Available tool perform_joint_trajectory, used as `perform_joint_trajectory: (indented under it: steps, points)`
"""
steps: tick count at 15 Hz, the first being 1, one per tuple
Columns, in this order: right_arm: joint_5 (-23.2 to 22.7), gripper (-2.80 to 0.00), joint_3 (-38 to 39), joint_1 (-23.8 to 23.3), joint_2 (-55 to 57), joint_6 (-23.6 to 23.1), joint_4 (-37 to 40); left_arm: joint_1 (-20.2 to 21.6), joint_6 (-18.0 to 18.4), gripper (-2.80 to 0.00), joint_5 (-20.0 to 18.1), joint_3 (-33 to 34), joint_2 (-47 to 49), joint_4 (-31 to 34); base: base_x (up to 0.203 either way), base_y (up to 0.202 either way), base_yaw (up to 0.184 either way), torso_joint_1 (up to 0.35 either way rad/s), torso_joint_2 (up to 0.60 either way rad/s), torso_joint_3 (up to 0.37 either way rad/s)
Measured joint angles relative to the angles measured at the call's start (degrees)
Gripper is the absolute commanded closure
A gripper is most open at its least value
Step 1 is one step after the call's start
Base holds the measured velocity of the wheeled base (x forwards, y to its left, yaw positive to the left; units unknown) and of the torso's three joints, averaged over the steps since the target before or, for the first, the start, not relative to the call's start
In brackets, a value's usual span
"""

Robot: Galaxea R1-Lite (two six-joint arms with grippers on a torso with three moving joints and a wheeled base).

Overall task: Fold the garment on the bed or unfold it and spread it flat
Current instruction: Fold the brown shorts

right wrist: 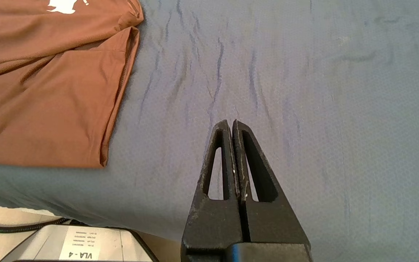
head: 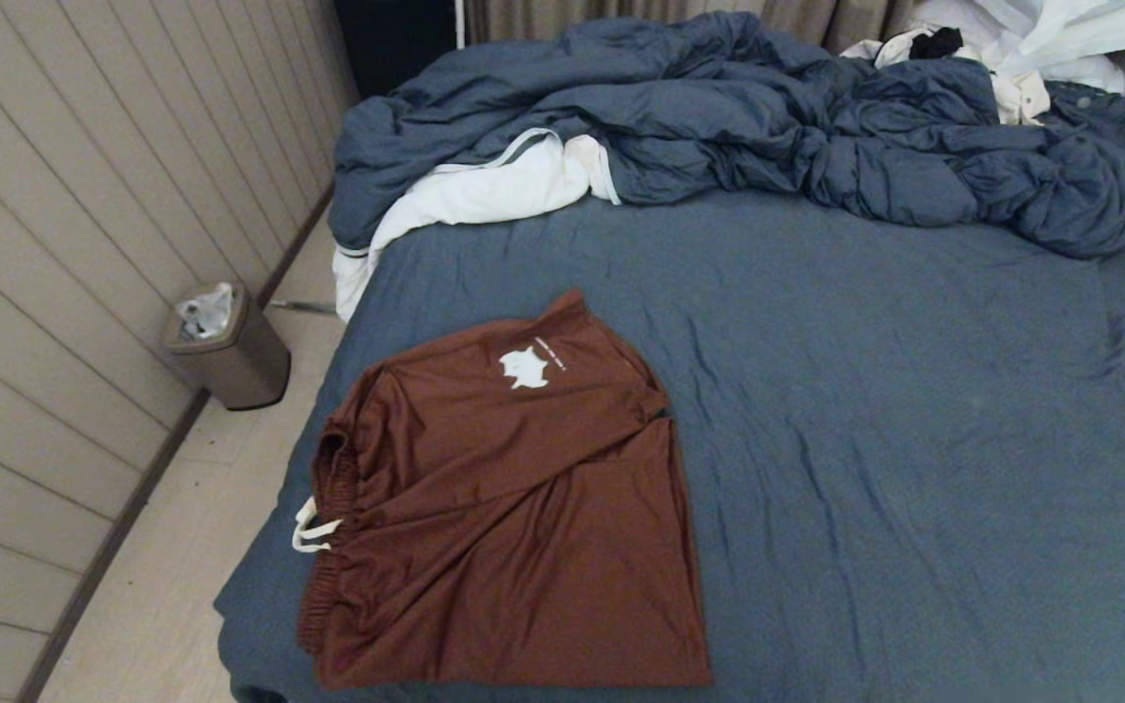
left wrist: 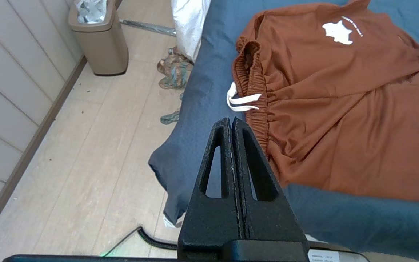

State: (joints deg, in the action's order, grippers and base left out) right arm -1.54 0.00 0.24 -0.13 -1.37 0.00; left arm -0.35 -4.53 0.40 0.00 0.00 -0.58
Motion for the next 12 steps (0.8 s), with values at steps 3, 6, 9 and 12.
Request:
perform_joint_trajectory:
  steps: [3,6,9,12]
  points:
    - [0.0,0.0,0.0,0.0,0.0,0.0,0.0,0.0,-0.3,0.0,0.3,0.0,0.0,0.3,0.0,0.0,0.0,0.0,0.0,0.0]
    - [0.0,0.0,0.0,0.0,0.0,0.1,0.0,0.0,-0.1,0.0,0.1,0.0,0.0,0.0,0.0,0.0,0.0,0.0,0.0,0.0]
    - [0.0,0.0,0.0,0.0,0.0,0.1,0.0,0.0,-0.7,0.0,-2.6,0.0,0.0,-4.6,0.0,0.0,0.0,0.0,0.0,0.0]
    - [0.0,0.0,0.0,0.0,0.0,0.1,0.0,0.0,-2.3,0.0,-2.1,-0.1,0.0,-1.9,0.0,0.0,0.0,0.0,0.0,0.0]
